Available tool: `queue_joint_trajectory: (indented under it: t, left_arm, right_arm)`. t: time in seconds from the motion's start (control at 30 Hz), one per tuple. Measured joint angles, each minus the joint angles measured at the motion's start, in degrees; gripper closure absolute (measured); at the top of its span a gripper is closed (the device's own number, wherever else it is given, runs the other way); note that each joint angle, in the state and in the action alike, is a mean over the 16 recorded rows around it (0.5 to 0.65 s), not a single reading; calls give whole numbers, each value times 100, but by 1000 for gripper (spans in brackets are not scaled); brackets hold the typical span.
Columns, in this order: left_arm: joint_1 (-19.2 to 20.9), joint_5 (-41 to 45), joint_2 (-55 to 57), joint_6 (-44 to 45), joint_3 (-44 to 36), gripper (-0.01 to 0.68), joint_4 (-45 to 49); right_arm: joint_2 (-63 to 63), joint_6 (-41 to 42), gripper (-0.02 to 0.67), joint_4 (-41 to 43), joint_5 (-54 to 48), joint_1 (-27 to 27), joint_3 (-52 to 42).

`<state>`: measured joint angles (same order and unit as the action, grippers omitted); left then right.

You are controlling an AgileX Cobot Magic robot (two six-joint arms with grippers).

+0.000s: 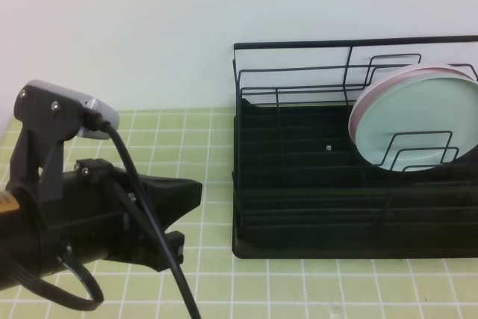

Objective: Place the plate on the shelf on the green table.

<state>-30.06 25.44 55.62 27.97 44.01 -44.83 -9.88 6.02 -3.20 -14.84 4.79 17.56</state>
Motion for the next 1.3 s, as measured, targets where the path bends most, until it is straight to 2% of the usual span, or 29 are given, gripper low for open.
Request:
queue_joint_trajectory:
  t: [0.23, 0.43, 0.77, 1.3]
  left_arm:
    - [0, 37, 11, 0, 0, 674, 0]
    - [0, 79, 56, 0, 0, 673, 4]
    - [0, 121, 208, 0, 0, 674, 10]
    - [-1, 159, 406, -1, 1, 674, 11]
  right_arm:
    - [878, -88, 651, -256, 172, -314, -1152]
    - [1076, -102, 651, -335, -56, -352, -1668]
    - [1043, -34, 651, -273, -435, -351, -1772]
    - [1036, -6, 651, -258, -450, -351, -1763]
